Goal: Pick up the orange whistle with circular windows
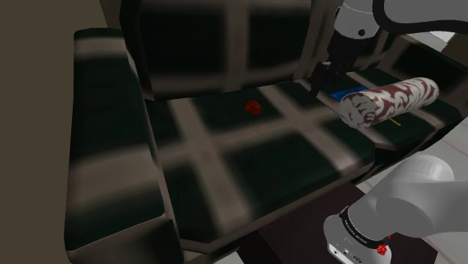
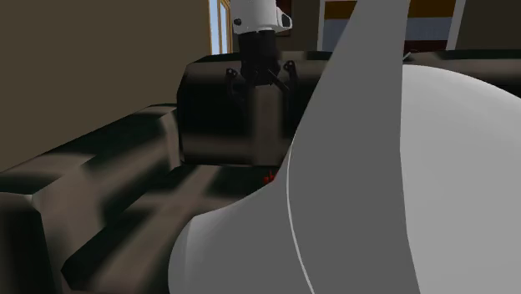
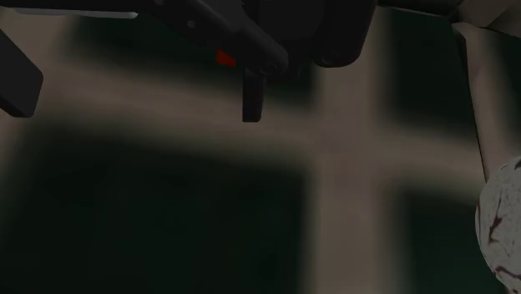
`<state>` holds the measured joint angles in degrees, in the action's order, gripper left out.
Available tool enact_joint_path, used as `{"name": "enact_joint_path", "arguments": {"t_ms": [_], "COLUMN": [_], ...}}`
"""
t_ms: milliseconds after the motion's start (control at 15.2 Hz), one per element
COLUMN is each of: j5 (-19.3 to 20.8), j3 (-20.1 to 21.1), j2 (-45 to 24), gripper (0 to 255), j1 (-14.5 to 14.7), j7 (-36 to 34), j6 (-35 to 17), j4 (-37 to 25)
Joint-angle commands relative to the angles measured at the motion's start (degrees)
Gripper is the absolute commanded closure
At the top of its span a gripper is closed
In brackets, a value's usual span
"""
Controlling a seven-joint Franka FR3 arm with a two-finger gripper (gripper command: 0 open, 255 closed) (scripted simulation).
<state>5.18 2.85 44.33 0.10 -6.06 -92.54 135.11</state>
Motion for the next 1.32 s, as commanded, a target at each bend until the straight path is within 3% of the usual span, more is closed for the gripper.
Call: {"name": "enact_joint_path", "arguments": {"t_ms": [0,594,1254], "j5": [0.00,0.49,-2.12], "j3": [0.00,-4.41,-7.84], "j2": [0.00,-16.88,-38.70], "gripper": [0,0,0], "j1": [0.00,-0.68,-0.93], "j7": [0.00,4.82,11.16], "j6": [0.00,-14.28,-25.38], "j4": [0.00,-1.80,-11.26]}}
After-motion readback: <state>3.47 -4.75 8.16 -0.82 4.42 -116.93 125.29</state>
